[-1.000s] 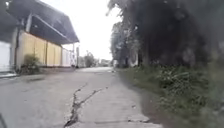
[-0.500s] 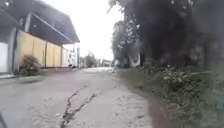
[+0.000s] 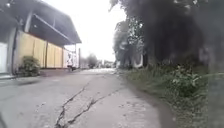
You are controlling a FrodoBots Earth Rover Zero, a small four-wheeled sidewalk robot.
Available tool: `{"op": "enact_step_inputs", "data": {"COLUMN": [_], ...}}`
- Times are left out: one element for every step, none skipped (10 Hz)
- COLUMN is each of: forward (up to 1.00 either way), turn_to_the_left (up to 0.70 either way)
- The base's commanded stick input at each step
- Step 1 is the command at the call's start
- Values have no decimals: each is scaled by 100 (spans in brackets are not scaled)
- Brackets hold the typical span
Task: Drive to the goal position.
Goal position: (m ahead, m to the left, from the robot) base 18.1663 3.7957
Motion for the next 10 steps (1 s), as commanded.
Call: {"op": "enact_step_inputs", "data": {"forward": [70, 70, 70, 70, 70, 70, 70, 70, 70, 70], "turn_to_the_left": [-25, -35, -35, -35, -19, -8, -3, 0, 0, 0]}}
